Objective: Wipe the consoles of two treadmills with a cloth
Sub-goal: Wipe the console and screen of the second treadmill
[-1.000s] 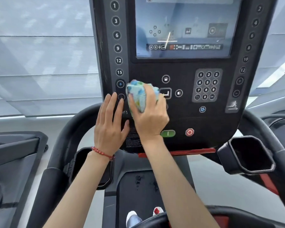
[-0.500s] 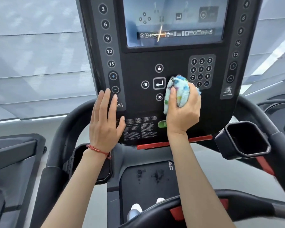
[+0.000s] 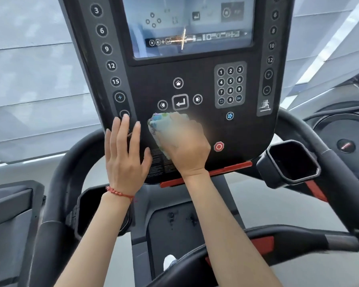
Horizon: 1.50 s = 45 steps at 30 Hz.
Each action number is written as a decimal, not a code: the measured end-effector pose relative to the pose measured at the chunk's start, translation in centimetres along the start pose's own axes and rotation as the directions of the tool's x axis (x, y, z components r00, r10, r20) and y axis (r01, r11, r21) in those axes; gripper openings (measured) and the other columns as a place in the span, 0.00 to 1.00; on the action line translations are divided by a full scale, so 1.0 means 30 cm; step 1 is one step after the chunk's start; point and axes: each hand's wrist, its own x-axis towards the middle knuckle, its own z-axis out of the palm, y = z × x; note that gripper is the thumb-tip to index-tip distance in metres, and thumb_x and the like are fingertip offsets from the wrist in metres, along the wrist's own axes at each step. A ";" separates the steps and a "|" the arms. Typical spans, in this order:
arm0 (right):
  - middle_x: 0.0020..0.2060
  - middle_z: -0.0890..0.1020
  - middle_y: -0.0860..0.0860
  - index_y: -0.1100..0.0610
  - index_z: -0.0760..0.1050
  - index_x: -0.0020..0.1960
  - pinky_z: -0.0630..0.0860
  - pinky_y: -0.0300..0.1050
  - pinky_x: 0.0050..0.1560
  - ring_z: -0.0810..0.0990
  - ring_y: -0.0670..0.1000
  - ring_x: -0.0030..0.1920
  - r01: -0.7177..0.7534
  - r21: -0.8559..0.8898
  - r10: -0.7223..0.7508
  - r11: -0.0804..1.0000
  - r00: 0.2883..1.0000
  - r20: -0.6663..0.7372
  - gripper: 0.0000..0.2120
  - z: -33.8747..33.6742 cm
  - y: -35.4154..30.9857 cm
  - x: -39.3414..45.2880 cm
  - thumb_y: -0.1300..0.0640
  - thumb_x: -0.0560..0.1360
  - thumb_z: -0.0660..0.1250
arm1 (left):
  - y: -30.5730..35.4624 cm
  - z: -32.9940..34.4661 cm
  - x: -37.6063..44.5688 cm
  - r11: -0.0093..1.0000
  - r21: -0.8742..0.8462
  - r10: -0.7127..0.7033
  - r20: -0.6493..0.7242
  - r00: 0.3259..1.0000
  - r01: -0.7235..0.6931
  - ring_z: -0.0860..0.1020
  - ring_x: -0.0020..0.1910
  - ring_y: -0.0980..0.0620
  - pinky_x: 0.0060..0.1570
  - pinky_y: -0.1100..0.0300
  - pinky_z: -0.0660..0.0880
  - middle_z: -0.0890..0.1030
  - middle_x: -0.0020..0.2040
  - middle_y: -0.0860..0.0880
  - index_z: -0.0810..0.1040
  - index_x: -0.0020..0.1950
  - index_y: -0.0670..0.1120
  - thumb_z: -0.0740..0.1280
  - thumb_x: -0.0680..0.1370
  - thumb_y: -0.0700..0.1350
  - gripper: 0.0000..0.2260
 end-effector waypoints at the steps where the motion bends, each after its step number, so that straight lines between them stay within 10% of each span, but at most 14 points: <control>1: 0.32 0.76 0.53 0.54 0.71 0.55 0.72 0.41 0.26 0.73 0.50 0.31 -0.018 -0.004 0.018 1.000 1.000 0.002 0.19 -0.006 0.017 0.005 0.40 0.75 0.61 | 0.022 0.005 0.006 1.000 -0.006 0.010 -0.001 1.000 -0.010 0.61 0.70 0.37 0.70 0.42 0.58 0.67 0.68 0.33 0.70 0.67 0.34 0.63 0.77 0.41 0.20; 21: 0.51 0.81 0.58 0.61 0.76 0.58 0.73 0.42 0.49 0.80 0.58 0.50 -0.599 0.069 0.603 0.798 0.789 -0.118 0.22 -0.175 0.496 0.096 0.45 0.72 0.65 | 0.205 0.110 0.059 0.990 0.138 -0.027 0.047 0.999 0.020 0.61 0.71 0.37 0.70 0.42 0.58 0.67 0.69 0.36 0.69 0.69 0.38 0.63 0.77 0.44 0.21; 35: 0.33 0.77 0.53 0.54 0.76 0.53 0.72 0.41 0.26 0.75 0.50 0.31 -0.015 0.013 0.015 1.000 0.998 -0.060 0.18 -0.043 0.240 0.209 0.41 0.75 0.61 | 0.216 0.112 0.067 0.989 0.147 -0.036 0.037 0.999 0.030 0.61 0.71 0.37 0.70 0.41 0.57 0.66 0.69 0.35 0.69 0.68 0.38 0.63 0.77 0.44 0.21; 45: 0.45 0.81 0.54 0.57 0.77 0.56 0.73 0.42 0.38 0.80 0.55 0.44 -0.523 0.014 0.516 0.853 0.838 -0.178 0.22 -0.154 0.496 0.362 0.41 0.73 0.62 | 0.225 0.105 0.067 0.988 0.143 -0.063 0.044 0.997 0.056 0.60 0.71 0.37 0.70 0.41 0.57 0.66 0.69 0.36 0.69 0.68 0.38 0.62 0.77 0.43 0.21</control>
